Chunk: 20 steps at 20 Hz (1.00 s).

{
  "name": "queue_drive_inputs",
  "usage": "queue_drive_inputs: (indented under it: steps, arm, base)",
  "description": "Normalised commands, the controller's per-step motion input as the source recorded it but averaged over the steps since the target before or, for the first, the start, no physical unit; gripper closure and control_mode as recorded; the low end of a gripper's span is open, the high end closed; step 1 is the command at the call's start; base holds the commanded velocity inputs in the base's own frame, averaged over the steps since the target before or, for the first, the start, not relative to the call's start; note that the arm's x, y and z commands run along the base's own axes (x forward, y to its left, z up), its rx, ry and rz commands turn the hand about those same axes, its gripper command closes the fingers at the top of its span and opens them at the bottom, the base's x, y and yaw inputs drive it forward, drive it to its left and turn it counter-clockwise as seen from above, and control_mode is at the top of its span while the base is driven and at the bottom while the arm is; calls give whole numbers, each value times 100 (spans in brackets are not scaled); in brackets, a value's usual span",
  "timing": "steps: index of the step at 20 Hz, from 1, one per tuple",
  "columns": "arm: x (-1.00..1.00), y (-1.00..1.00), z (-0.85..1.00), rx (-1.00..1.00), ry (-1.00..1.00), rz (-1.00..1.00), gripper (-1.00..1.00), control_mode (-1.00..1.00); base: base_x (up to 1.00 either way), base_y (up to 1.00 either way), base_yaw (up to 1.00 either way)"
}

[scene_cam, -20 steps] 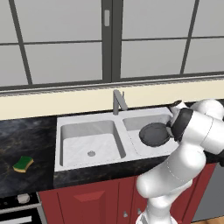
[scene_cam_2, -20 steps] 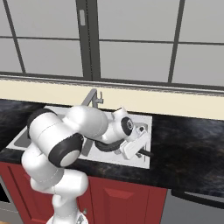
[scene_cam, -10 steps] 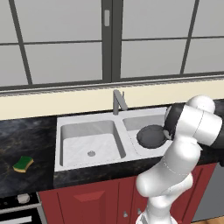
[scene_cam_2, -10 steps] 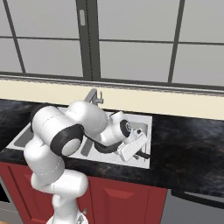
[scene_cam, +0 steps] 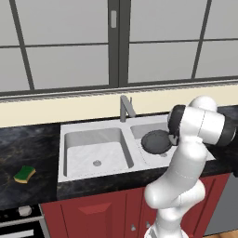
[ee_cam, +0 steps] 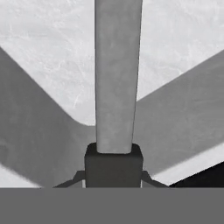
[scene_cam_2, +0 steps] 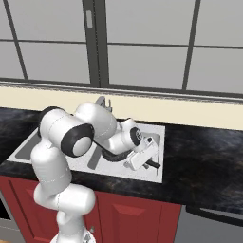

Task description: Pick the pan and sponge and place them into the sink. Then turn on the water.

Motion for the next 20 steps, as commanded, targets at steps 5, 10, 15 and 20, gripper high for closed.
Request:
queue_drive_inputs:
  steps: [5, 10, 15, 20]
  arm:
    - [27, 9, -15, 0, 8, 0, 100, -100]
    - [22, 11, -21, 0, 9, 0, 100, -100]
    - [17, 21, -28, -2, 3, 0, 100, -100]
    - [22, 26, -28, -2, 1, -2, 100, -100]
  base:
    - [0, 0, 0]
    - [0, 0, 0]
    - [0, 0, 0]
    - [0, 0, 0]
